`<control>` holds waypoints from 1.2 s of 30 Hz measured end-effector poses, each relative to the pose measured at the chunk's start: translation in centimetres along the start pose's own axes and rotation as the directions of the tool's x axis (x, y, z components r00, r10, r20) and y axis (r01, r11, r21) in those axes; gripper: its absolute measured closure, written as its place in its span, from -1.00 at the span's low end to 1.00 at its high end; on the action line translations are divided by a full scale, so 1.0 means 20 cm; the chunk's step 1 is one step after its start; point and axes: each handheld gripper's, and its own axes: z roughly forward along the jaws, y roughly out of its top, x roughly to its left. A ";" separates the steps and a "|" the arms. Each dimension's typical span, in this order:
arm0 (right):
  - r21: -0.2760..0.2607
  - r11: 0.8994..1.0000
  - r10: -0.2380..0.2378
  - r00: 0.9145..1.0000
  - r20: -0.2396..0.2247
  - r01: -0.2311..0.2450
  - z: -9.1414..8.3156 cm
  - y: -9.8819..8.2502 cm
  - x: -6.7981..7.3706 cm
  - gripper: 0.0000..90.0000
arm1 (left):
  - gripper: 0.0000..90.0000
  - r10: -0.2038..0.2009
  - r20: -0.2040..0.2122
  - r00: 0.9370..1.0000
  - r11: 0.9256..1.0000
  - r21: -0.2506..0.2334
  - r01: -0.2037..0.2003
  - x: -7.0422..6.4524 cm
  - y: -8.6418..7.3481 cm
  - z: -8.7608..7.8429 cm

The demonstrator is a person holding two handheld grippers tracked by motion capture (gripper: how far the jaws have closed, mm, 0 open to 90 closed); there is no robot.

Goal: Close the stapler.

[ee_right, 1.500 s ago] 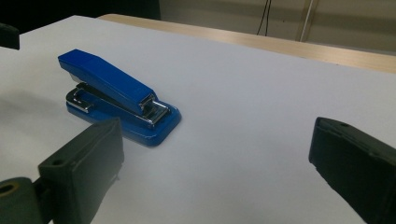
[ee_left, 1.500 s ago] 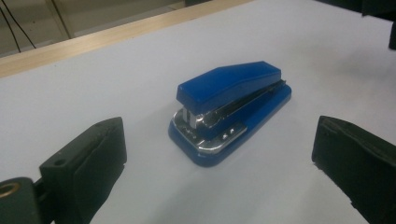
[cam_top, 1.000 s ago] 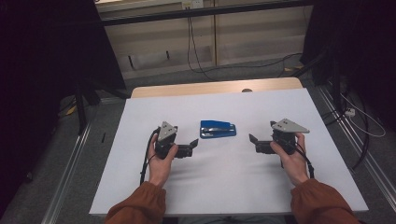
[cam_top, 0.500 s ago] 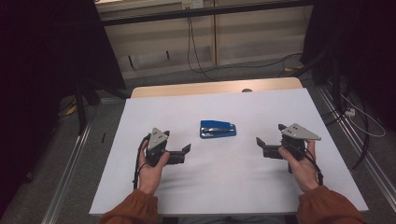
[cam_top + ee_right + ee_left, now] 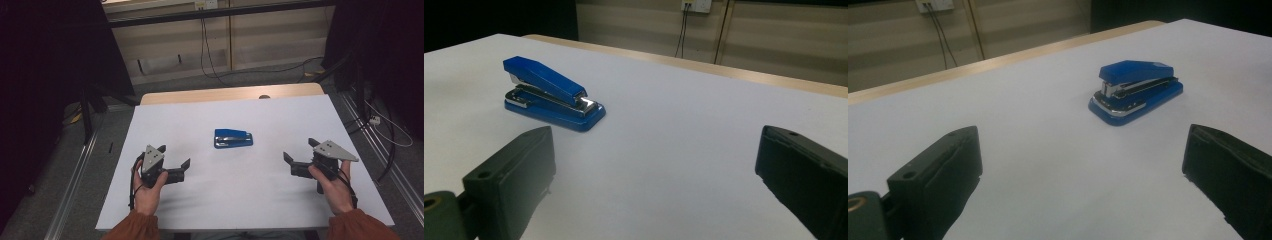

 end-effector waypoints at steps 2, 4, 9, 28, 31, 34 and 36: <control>-0.007 1.000 0.008 1.000 0.004 -0.008 -0.02 -0.01 -0.01 -0.94 | -0.94 -0.013 -0.014 1.000 1.000 0.010 0.013 0.00 -0.01 -0.02; -0.012 1.000 0.012 1.000 0.015 -0.012 -0.05 -0.02 -0.01 -0.95 | -0.94 -0.024 -0.015 1.000 1.000 0.010 0.024 -0.01 -0.02 -0.03; -0.013 1.000 0.028 0.999 0.031 -0.027 -0.10 -0.04 -0.04 -0.96 | -0.94 -0.046 -0.025 0.999 0.999 -0.002 0.046 -0.02 -0.05 -0.08; -0.011 0.999 0.041 0.998 0.048 -0.040 -0.23 -0.13 0.00 -0.97 | -0.94 -0.040 -0.075 0.996 0.999 0.021 0.041 -0.04 -0.12 -0.23; -0.015 0.999 0.035 0.998 0.054 -0.034 -0.24 -0.13 0.01 -0.97 | -0.94 -0.050 -0.080 0.996 0.999 0.009 0.051 -0.04 -0.12 -0.25; -0.022 0.999 0.045 0.998 0.054 -0.044 -0.23 -0.13 0.00 -0.97 | -0.94 -0.062 -0.085 0.994 0.998 -0.006 0.062 -0.04 -0.12 -0.26; -0.021 0.999 0.047 0.997 0.053 -0.046 -0.22 -0.13 0.00 -0.97 | -0.94 -0.074 -0.069 0.995 0.997 -0.007 0.074 -0.04 -0.12 -0.25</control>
